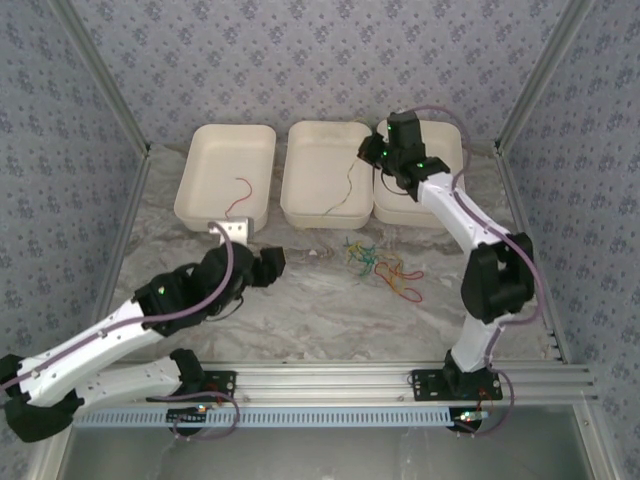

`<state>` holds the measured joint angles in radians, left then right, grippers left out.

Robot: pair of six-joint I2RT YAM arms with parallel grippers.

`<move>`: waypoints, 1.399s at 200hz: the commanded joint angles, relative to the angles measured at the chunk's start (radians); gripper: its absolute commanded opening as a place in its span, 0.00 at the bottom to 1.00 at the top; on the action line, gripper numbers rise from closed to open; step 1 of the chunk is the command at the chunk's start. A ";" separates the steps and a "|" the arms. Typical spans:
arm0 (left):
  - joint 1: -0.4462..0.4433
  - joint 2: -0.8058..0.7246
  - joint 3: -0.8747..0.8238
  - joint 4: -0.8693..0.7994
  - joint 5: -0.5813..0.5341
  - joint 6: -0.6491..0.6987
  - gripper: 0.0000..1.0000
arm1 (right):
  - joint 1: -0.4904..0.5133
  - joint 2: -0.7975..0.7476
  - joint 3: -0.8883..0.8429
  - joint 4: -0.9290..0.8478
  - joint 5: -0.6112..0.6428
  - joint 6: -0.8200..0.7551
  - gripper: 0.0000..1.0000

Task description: Untangle the cables

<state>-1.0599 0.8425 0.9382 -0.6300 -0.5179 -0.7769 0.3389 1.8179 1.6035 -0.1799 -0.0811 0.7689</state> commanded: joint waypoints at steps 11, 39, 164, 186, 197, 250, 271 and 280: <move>-0.116 -0.113 -0.051 -0.035 -0.094 -0.172 0.69 | -0.021 0.168 0.164 0.012 0.067 0.076 0.00; -0.172 -0.128 -0.041 -0.083 -0.135 -0.193 0.68 | -0.011 0.304 0.307 -0.083 0.057 0.003 0.00; -0.178 -0.007 -0.059 0.004 -0.095 -0.222 0.68 | 0.000 -0.016 0.159 -0.274 0.093 -0.223 0.51; -0.177 0.038 -0.100 0.081 -0.059 -0.234 0.63 | 0.031 -0.270 -0.188 -0.191 0.130 -0.178 0.48; -0.175 0.062 -0.132 0.145 -0.021 -0.238 0.61 | 0.052 -0.380 -0.351 -0.163 0.128 -0.155 0.47; -0.121 0.138 -0.264 0.361 0.115 -0.299 0.52 | 0.285 -0.580 -0.757 -0.204 0.260 -0.170 0.59; -0.122 0.145 -0.295 0.394 0.128 -0.316 0.52 | 0.355 -0.528 -0.751 -0.269 0.333 -0.243 0.60; -0.122 0.147 -0.304 0.401 0.128 -0.319 0.52 | 0.371 -0.513 -0.746 -0.290 0.358 -0.265 0.60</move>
<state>-1.1847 0.9848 0.6518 -0.3248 -0.4252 -1.0634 0.6655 1.2827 0.8459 -0.4217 0.1616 0.5846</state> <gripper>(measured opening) 0.520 0.602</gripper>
